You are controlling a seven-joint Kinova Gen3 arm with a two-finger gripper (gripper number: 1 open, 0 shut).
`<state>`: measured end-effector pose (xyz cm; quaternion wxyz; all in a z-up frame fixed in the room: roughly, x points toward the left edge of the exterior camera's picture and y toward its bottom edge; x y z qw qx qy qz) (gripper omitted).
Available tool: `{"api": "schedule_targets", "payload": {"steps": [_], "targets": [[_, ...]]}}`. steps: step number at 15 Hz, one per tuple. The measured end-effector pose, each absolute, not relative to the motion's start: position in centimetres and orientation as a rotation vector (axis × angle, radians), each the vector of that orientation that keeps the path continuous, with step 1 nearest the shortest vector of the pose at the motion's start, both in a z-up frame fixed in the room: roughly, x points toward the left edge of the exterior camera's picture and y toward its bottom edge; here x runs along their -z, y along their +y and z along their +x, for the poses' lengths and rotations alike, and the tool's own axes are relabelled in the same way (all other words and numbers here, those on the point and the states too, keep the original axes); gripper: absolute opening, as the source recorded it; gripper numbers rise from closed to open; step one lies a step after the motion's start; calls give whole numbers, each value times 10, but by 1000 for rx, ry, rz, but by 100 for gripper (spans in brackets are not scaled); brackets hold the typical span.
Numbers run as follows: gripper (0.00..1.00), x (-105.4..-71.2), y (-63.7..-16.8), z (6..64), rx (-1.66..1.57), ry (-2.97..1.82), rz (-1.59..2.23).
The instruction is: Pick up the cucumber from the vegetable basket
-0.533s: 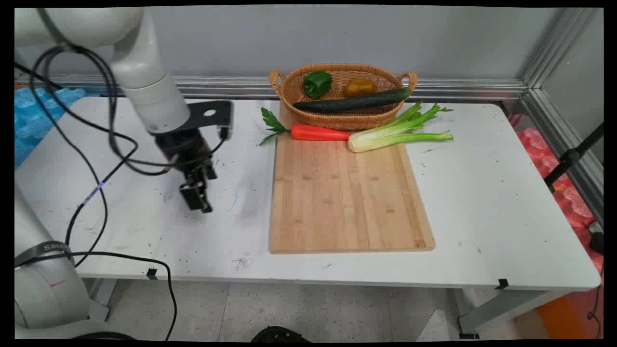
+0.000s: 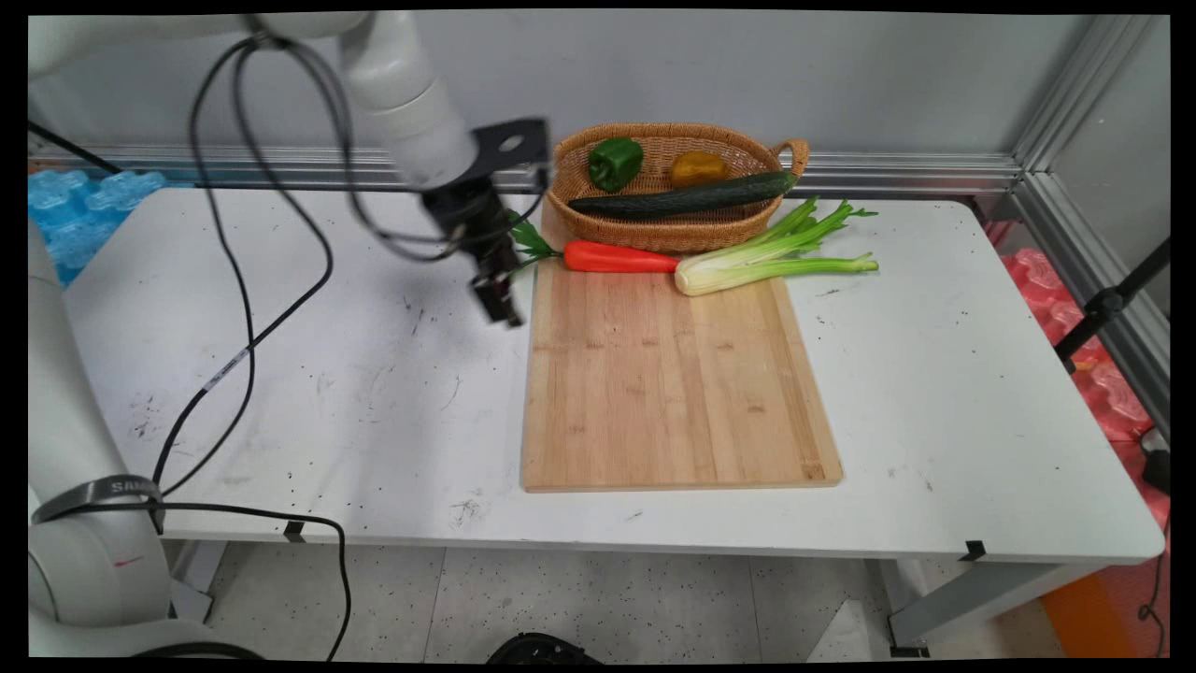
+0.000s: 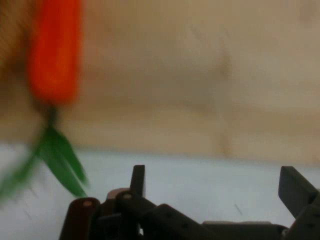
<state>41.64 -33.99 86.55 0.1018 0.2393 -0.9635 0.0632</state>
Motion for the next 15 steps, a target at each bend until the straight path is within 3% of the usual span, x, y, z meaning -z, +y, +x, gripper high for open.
{"api": "schedule_targets", "payload": {"steps": [9, 15], "targets": [[100, -887, -451, 372, -399, -2685, 623], [100, -878, -504, 366, -454, -2631, 592]]}}
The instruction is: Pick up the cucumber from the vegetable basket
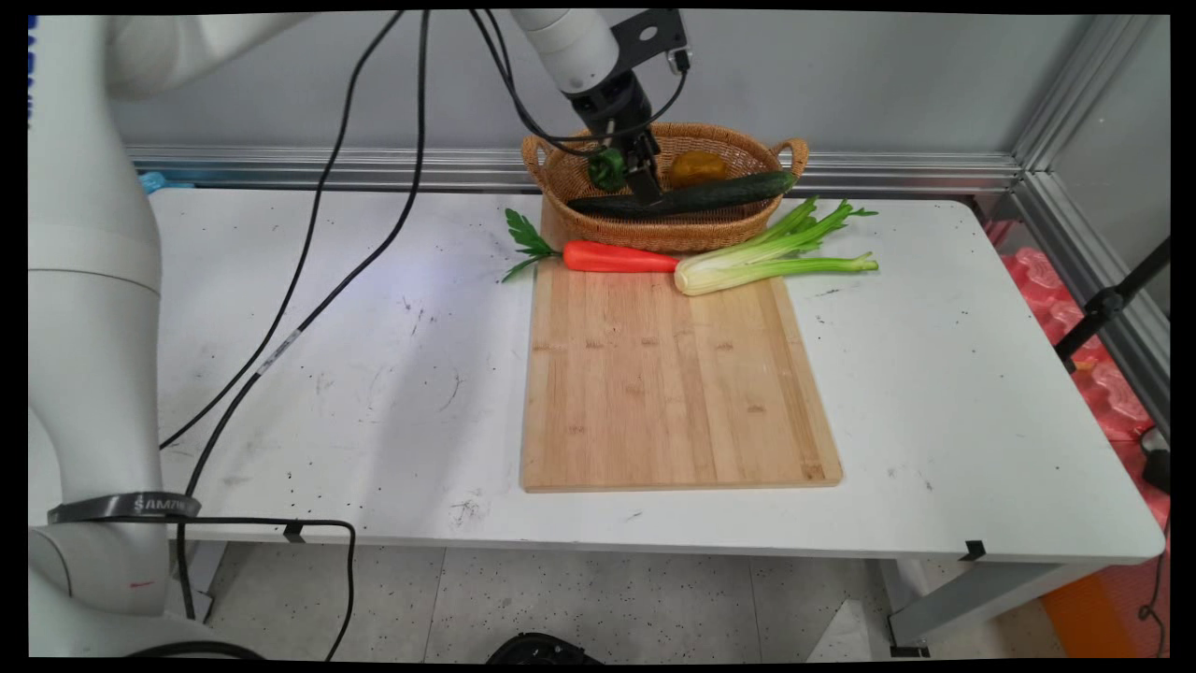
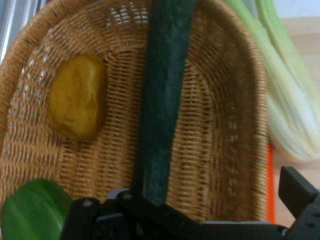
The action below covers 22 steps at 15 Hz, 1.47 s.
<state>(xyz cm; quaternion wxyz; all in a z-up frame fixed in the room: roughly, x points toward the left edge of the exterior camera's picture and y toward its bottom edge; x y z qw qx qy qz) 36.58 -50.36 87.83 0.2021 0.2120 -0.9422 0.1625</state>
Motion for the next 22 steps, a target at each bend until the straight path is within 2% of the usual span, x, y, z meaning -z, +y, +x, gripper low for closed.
{"api": "schedule_targets", "payload": {"steps": [8, 19, 20, 22], "targets": [[100, -840, -557, 370, -424, -2605, 505], [100, -806, -592, 374, -365, -2602, 429], [0, -804, -594, 374, -363, -2604, 424], [0, -801, -597, 376, -354, -2609, 413]]}}
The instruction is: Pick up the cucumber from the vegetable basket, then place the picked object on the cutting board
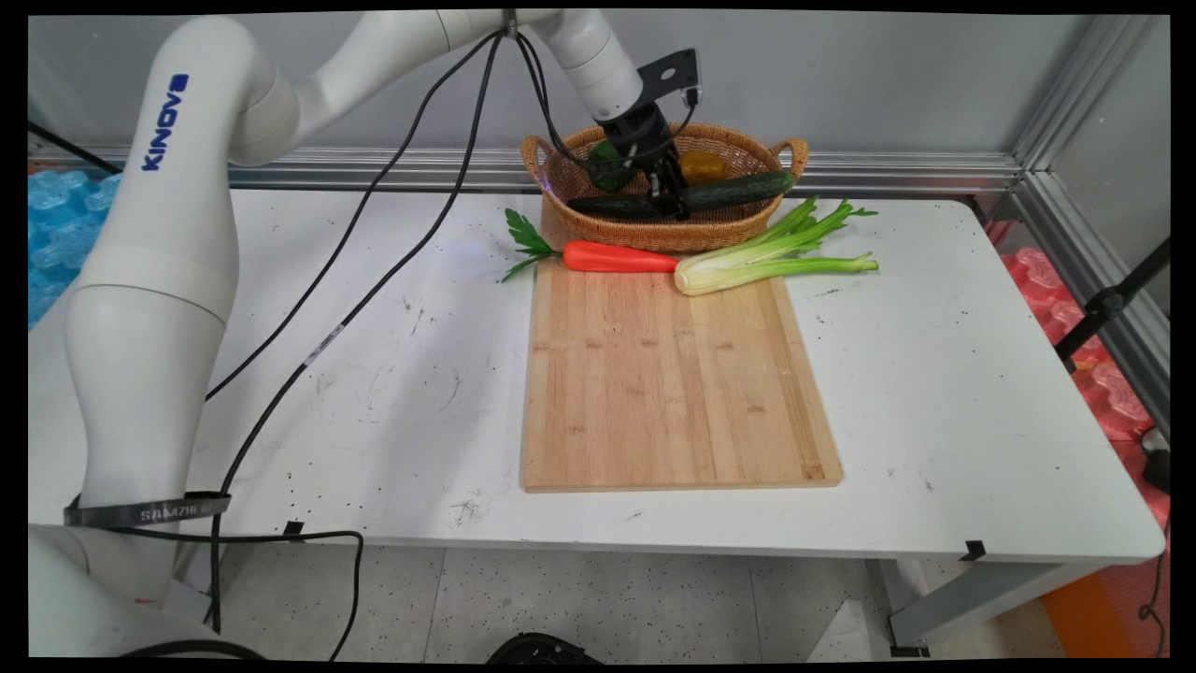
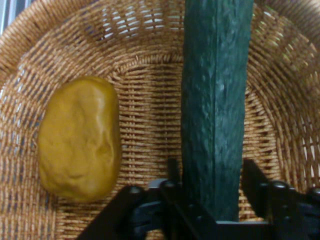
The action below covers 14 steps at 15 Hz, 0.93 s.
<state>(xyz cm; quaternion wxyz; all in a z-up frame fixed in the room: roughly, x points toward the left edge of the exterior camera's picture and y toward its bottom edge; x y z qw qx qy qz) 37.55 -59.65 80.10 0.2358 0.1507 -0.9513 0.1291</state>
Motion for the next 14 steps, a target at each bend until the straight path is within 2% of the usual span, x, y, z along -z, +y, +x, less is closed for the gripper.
{"api": "schedule_targets", "payload": {"steps": [8, 14], "targets": [[0, -796, -599, 379, -323, -2630, 392], [0, -820, -598, 372, -362, -2601, 402]]}}
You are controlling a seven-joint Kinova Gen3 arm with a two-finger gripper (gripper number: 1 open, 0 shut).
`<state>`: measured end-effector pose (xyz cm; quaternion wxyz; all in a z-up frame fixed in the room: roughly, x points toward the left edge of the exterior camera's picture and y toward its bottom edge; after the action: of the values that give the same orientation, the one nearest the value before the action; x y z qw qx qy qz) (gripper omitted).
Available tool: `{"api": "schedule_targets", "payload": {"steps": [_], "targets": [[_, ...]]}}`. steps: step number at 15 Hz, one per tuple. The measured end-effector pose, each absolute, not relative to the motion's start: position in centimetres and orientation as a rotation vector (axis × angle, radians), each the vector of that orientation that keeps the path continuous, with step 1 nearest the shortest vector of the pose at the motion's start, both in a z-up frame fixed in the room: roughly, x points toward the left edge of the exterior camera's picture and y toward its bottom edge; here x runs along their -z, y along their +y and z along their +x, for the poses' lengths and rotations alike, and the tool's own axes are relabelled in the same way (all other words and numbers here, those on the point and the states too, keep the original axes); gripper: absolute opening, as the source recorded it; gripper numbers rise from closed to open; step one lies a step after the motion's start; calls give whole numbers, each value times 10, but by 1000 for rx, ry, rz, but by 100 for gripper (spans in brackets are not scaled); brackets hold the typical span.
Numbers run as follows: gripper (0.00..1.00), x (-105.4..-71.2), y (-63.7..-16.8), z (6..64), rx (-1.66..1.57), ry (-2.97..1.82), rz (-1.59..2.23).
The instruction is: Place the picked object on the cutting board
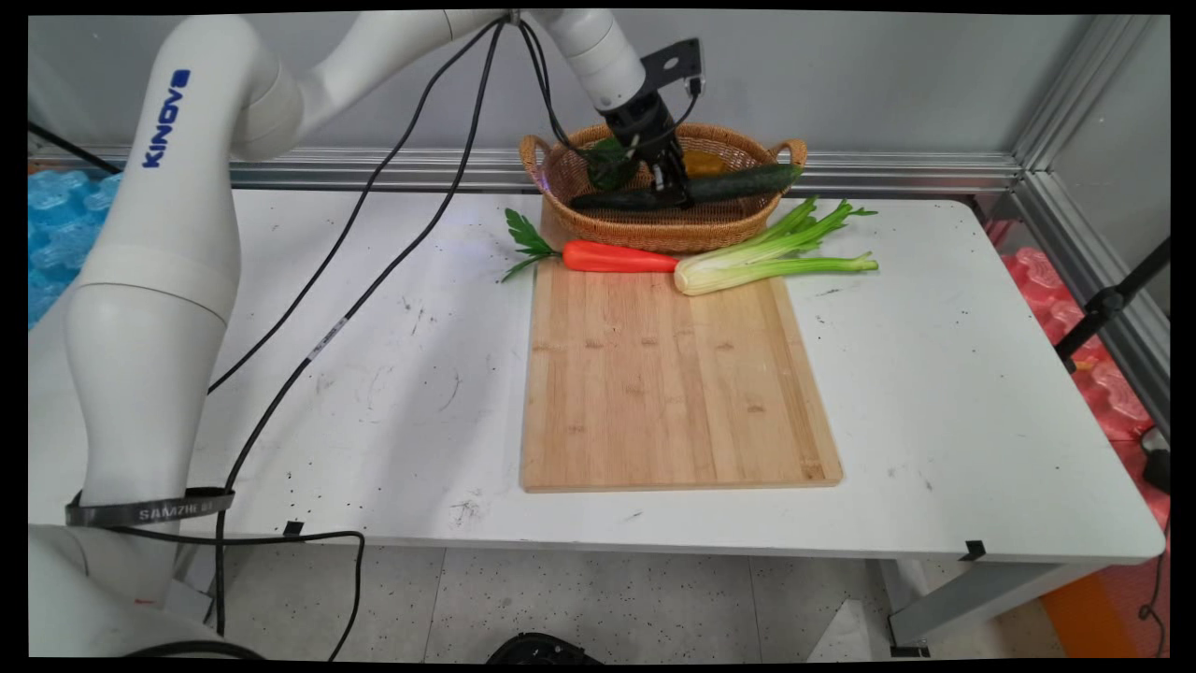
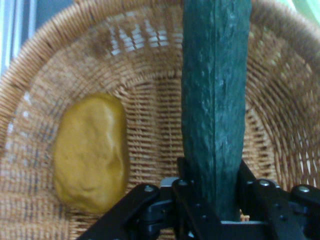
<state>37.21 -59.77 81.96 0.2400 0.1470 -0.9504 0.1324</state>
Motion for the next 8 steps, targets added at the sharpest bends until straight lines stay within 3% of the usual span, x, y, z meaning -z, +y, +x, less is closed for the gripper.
{"api": "schedule_targets", "payload": {"steps": [8], "targets": [[0, -863, -578, 349, -436, -2527, 471]]}}
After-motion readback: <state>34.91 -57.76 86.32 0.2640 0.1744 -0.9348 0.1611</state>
